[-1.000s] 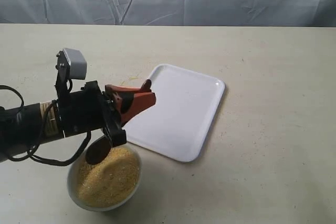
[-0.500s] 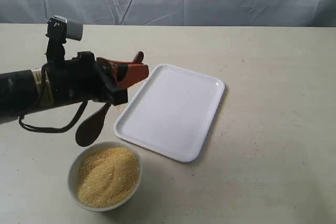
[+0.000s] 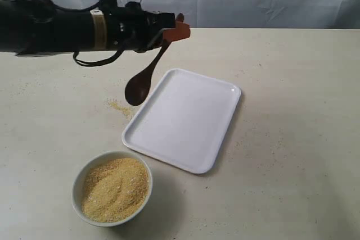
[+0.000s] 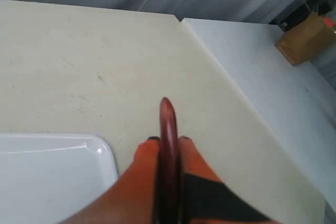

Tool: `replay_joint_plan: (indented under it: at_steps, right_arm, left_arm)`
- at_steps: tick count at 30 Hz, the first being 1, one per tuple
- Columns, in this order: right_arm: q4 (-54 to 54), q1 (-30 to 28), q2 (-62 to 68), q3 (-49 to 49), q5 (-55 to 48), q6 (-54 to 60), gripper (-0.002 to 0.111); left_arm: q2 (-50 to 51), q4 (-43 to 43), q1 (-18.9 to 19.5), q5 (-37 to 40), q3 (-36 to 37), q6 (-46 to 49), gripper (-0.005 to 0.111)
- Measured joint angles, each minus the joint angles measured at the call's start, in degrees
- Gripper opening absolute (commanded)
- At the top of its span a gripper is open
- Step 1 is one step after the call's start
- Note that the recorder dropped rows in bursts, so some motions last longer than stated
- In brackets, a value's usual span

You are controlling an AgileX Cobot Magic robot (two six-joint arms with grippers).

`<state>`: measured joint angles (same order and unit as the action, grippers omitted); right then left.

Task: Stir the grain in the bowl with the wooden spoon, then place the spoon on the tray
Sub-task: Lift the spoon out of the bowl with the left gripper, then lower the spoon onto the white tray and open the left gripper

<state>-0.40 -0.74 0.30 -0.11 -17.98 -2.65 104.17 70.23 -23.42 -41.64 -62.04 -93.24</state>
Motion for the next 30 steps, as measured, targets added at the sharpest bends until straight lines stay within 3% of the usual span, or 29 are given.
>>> replay_joint_plan:
  at_steps: [6, 13, 16, 24, 30]
  right_arm:
    - [0.0, 0.0, 0.0, 0.0, 0.0, 0.0, 0.0]
    - [0.0, 0.0, 0.0, 0.0, 0.0, 0.0, 0.0]
    - [0.0, 0.0, 0.0, 0.0, 0.0, 0.0, 0.0]
    - [0.0, 0.0, 0.0, 0.0, 0.0, 0.0, 0.0]
    - [0.0, 0.0, 0.0, 0.0, 0.0, 0.0, 0.0]
  left_arm:
    - [14.44, 0.72, -2.15, -0.55, -9.69, -5.72, 0.0]
    - [25.81, 1.33, -5.09, -0.79, -14.74, -7.89, 0.003]
    - [28.11, 1.33, -5.44, -0.79, -14.95, -8.24, 0.013]
    - [29.14, 1.22, -6.56, -0.39, -15.27, -8.22, 0.061]
    - [29.01, 2.05, -6.56, 0.69, -15.66, -8.32, 0.066]
